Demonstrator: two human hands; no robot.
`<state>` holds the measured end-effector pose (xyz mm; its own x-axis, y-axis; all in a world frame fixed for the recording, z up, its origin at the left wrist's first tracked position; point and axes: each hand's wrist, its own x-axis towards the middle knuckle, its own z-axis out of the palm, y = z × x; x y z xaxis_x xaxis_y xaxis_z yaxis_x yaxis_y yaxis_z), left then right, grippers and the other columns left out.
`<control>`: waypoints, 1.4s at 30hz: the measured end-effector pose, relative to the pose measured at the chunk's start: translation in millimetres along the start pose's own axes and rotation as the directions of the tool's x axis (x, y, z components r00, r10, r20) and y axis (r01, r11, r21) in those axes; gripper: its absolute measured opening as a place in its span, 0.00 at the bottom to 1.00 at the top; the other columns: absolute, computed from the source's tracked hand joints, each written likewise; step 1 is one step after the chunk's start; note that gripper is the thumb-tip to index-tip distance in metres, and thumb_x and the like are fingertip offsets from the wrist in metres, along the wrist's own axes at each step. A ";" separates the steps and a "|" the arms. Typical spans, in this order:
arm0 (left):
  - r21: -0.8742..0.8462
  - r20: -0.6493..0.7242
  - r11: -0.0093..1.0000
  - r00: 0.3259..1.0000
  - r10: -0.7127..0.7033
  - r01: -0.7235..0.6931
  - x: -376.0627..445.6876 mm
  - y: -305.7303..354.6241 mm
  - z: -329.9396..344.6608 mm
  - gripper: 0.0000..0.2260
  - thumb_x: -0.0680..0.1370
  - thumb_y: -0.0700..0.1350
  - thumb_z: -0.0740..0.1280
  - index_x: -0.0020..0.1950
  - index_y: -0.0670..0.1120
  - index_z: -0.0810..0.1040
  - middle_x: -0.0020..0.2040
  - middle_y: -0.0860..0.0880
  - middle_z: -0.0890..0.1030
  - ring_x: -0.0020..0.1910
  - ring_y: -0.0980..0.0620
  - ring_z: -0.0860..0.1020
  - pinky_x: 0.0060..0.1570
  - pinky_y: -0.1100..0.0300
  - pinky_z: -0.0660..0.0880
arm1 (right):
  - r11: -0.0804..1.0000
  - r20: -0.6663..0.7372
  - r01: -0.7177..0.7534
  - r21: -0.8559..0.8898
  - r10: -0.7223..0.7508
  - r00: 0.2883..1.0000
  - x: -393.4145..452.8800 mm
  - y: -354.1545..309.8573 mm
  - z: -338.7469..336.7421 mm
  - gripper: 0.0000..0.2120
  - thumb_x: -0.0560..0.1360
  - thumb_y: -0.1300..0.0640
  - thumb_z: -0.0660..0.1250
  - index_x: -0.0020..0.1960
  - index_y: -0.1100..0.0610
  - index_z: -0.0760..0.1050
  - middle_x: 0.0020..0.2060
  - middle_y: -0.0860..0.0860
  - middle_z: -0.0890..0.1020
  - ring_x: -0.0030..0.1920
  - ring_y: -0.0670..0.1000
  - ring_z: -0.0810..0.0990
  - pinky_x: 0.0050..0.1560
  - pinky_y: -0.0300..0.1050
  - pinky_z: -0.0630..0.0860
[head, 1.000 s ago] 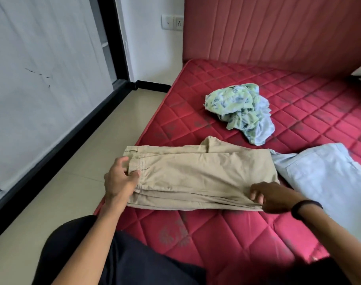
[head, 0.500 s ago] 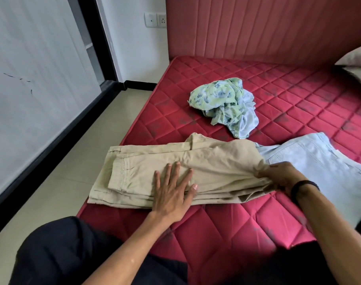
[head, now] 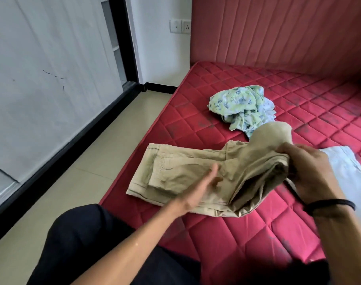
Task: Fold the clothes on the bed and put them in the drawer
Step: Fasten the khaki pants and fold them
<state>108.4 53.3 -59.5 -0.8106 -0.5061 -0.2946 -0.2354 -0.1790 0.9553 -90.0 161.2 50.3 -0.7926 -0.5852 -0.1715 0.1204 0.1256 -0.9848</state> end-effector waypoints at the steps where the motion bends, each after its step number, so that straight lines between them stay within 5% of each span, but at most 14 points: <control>1: -0.165 -0.044 0.986 0.999 -0.003 -0.005 -9.7 10.0 -16.8 0.30 0.78 0.75 0.50 0.74 0.65 0.71 0.69 0.55 0.79 0.71 0.52 0.75 0.72 0.50 0.69 | 0.998 0.022 0.057 -0.023 -0.056 0.998 -1.6 -2.7 19.2 0.01 0.73 0.63 0.72 0.44 0.59 0.81 0.31 0.54 0.82 0.30 0.49 0.78 0.29 0.38 0.76; 5: -0.621 -0.090 0.778 0.995 0.049 -0.094 -36.9 20.3 -90.8 0.39 0.77 0.74 0.57 0.77 0.47 0.71 0.66 0.36 0.80 0.66 0.35 0.78 0.69 0.35 0.71 | 0.930 0.185 0.246 -0.272 -0.201 0.962 -20.3 7.7 119.2 0.09 0.71 0.51 0.75 0.48 0.53 0.79 0.30 0.48 0.85 0.30 0.45 0.82 0.35 0.41 0.79; 8: -0.696 -0.149 0.710 0.989 0.006 -0.109 -53.9 18.8 -120.2 0.38 0.78 0.72 0.57 0.75 0.43 0.73 0.52 0.42 0.85 0.47 0.46 0.85 0.47 0.49 0.83 | 0.798 0.399 0.373 -0.473 -0.184 0.898 -42.9 37.5 188.0 0.12 0.73 0.47 0.73 0.53 0.52 0.81 0.37 0.50 0.86 0.38 0.46 0.85 0.44 0.43 0.81; 12: -0.533 -0.355 0.842 0.926 -0.130 -0.086 -51.0 -1.8 -136.4 0.25 0.78 0.53 0.72 0.66 0.35 0.79 0.50 0.41 0.84 0.39 0.52 0.83 0.36 0.59 0.80 | 0.756 0.628 0.448 -0.477 -0.064 0.776 -57.1 82.9 220.0 0.09 0.76 0.51 0.66 0.49 0.53 0.83 0.37 0.49 0.87 0.39 0.48 0.86 0.46 0.52 0.83; 14: -0.453 -0.445 0.888 0.883 -0.152 -0.075 -49.2 -10.2 -138.4 0.08 0.77 0.40 0.74 0.55 0.40 0.85 0.47 0.43 0.86 0.38 0.54 0.84 0.37 0.63 0.81 | 0.704 0.530 0.544 -0.456 -0.277 0.802 -49.5 95.8 206.4 0.07 0.77 0.56 0.66 0.49 0.54 0.84 0.40 0.47 0.87 0.41 0.46 0.85 0.48 0.50 0.81; 16: -0.354 -0.519 0.928 0.850 -0.093 -0.115 -47.3 -11.5 -136.2 0.07 0.76 0.34 0.74 0.46 0.46 0.86 0.42 0.48 0.88 0.39 0.57 0.85 0.38 0.69 0.78 | 0.544 0.412 0.670 -0.505 -0.530 0.741 -35.5 104.7 182.9 0.08 0.77 0.59 0.69 0.56 0.55 0.82 0.50 0.49 0.85 0.50 0.49 0.82 0.54 0.48 0.78; 18: -0.289 -0.587 0.942 0.809 -0.035 -0.169 -45.5 -8.4 -134.9 0.07 0.74 0.32 0.75 0.46 0.43 0.85 0.39 0.51 0.87 0.38 0.61 0.83 0.40 0.72 0.77 | 0.381 0.423 0.697 -0.607 -0.588 0.690 -22.1 112.9 161.8 0.16 0.78 0.52 0.71 0.64 0.53 0.79 0.64 0.53 0.79 0.64 0.56 0.76 0.64 0.54 0.73; 21: -0.208 -0.657 0.958 0.754 0.011 -0.195 -47.7 -2.8 -145.7 0.13 0.74 0.30 0.75 0.43 0.49 0.82 0.33 0.55 0.85 0.33 0.63 0.82 0.37 0.72 0.77 | 0.237 0.552 0.665 -0.709 -0.400 0.732 -14.2 120.3 148.6 0.28 0.80 0.33 0.59 0.78 0.40 0.63 0.81 0.54 0.60 0.79 0.59 0.58 0.76 0.64 0.60; 24: -0.174 -0.714 0.973 0.700 -0.017 -0.154 -58.2 -8.5 -164.9 0.12 0.73 0.32 0.76 0.48 0.50 0.84 0.34 0.55 0.86 0.34 0.61 0.84 0.38 0.69 0.79 | 0.169 0.659 0.705 -0.689 -0.260 0.706 -20.6 127.3 162.2 0.33 0.80 0.27 0.48 0.81 0.33 0.45 0.83 0.50 0.48 0.82 0.57 0.47 0.78 0.68 0.49; 28: -0.004 -0.831 0.992 0.551 -0.073 0.126 -52.8 -32.0 -177.0 0.12 0.76 0.46 0.76 0.60 0.47 0.85 0.46 0.52 0.87 0.48 0.53 0.85 0.53 0.60 0.80 | 0.050 0.707 0.730 -0.682 -0.214 0.674 -29.9 147.5 189.9 0.35 0.78 0.24 0.45 0.82 0.35 0.42 0.84 0.50 0.47 0.83 0.58 0.45 0.77 0.70 0.46; 31: 0.165 -0.765 0.915 0.633 -0.118 0.369 -42.7 -40.5 -170.1 0.33 0.71 0.71 0.67 0.63 0.46 0.80 0.56 0.47 0.82 0.56 0.46 0.81 0.59 0.52 0.79 | 0.036 0.685 0.702 -0.711 -0.190 0.703 -30.2 158.2 192.2 0.36 0.77 0.22 0.42 0.81 0.32 0.39 0.84 0.50 0.44 0.83 0.58 0.40 0.77 0.70 0.43; 33: 0.176 -0.740 0.874 0.647 -0.187 0.454 -38.4 -39.3 -166.9 0.41 0.69 0.76 0.63 0.64 0.43 0.77 0.58 0.42 0.81 0.58 0.41 0.80 0.58 0.47 0.79 | 0.054 0.677 0.692 -0.720 -0.165 0.717 -29.3 160.2 193.4 0.36 0.75 0.21 0.41 0.80 0.31 0.38 0.83 0.49 0.42 0.82 0.57 0.37 0.77 0.70 0.40; 38: -0.018 -0.693 0.905 0.647 -0.318 0.426 -48.4 -25.0 -162.2 0.37 0.71 0.69 0.72 0.66 0.39 0.77 0.60 0.43 0.82 0.58 0.43 0.82 0.51 0.57 0.77 | 0.194 0.662 0.655 -0.730 -0.038 0.749 -23.5 149.4 203.1 0.39 0.71 0.17 0.40 0.78 0.28 0.37 0.83 0.48 0.39 0.81 0.56 0.32 0.77 0.69 0.34; 42: -0.329 -0.602 0.916 0.696 -0.392 0.230 -57.8 -15.8 -145.9 0.26 0.70 0.56 0.81 0.58 0.40 0.81 0.49 0.44 0.87 0.46 0.46 0.87 0.45 0.53 0.84 | 0.287 0.809 0.779 -0.558 -0.022 0.587 -48.7 131.8 177.5 0.51 0.66 0.16 0.56 0.80 0.32 0.36 0.83 0.49 0.42 0.83 0.57 0.39 0.80 0.65 0.42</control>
<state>237.3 -37.7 -61.3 -0.1489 -0.7901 -0.5947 -0.2258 -0.5583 0.7983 70.6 64.0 -76.3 0.0153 -0.9947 -0.1022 -0.9163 0.0269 -0.3996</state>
